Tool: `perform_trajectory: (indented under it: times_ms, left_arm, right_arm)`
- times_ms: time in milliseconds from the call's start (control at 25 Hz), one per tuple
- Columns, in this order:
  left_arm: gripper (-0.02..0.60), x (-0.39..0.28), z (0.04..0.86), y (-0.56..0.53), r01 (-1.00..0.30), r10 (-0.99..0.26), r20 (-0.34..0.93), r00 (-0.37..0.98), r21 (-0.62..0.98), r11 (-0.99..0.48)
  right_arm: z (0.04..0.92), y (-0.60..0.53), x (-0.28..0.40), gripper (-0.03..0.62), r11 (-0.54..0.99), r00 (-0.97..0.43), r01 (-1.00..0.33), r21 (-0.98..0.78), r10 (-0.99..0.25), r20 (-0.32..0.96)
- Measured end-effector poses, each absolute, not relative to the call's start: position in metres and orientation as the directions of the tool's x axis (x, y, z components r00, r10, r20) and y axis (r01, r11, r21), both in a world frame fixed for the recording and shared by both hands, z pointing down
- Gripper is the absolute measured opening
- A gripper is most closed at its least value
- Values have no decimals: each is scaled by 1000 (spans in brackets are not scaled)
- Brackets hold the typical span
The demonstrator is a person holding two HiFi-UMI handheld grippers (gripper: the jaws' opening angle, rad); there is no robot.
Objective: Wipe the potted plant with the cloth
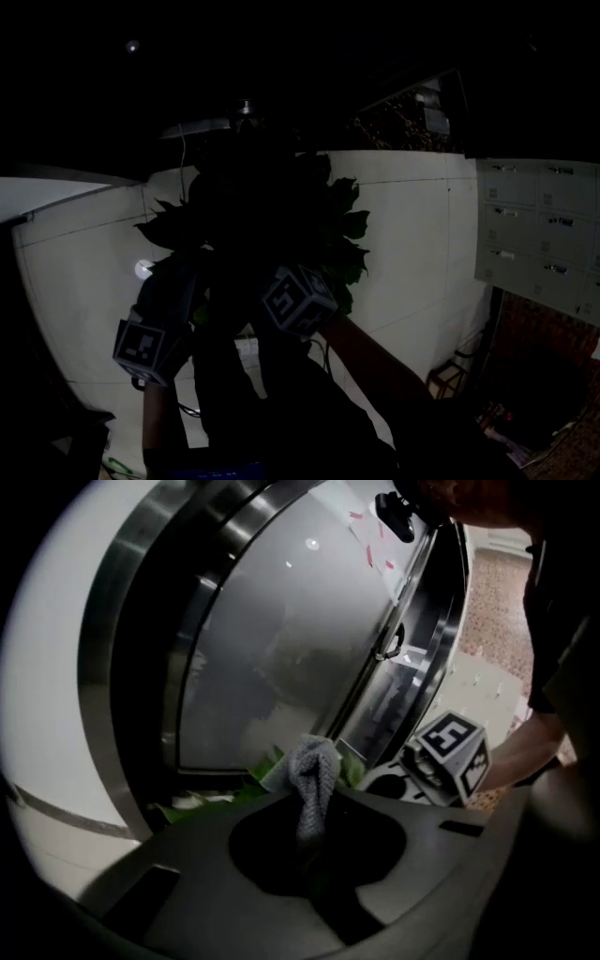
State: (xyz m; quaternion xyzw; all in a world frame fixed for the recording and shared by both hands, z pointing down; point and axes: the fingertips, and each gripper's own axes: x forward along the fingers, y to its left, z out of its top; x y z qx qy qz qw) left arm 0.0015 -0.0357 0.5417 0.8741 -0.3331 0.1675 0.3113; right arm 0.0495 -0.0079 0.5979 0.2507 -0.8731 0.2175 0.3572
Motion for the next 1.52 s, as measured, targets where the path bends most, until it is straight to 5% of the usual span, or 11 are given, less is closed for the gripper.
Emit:
perform_trajectory:
  times_ms: [200, 400, 640, 880, 1120, 1520]
  left_arm:
    - [23, -16, 589, -45, -706, -433, 620, 655, 296, -643]
    - [23, 45, 568, 3, -583, -263, 564, 783, 519, -624]
    - [23, 14, 414, -26, -642, -539, 365, 759, 558, -526]
    - [23, -47, 230, -9, -694, -724, 139, 675, 453, -560]
    - [23, -83, 128, 57, -690, -757, -40, 652, 381, -615]
    - [23, -149, 87, 125, -721, -765, -73, 640, 286, -631]
  right_arm:
    - [605, -1, 52, 5, 780, -617, -581, -233, -235, 751]
    - [579, -3, 56, 4, 758, -664, -580, -299, -227, 712]
    - [475, -16, 58, 3, 716, -786, -547, -434, -260, 561]
    - [303, 10, 22, 3, 799, -915, -376, -469, -242, 322]
    - [165, 32, -10, 3, 880, -960, -279, -385, -252, 119]
    - [93, 88, -78, 3, 933, -969, -245, -264, -245, 33]
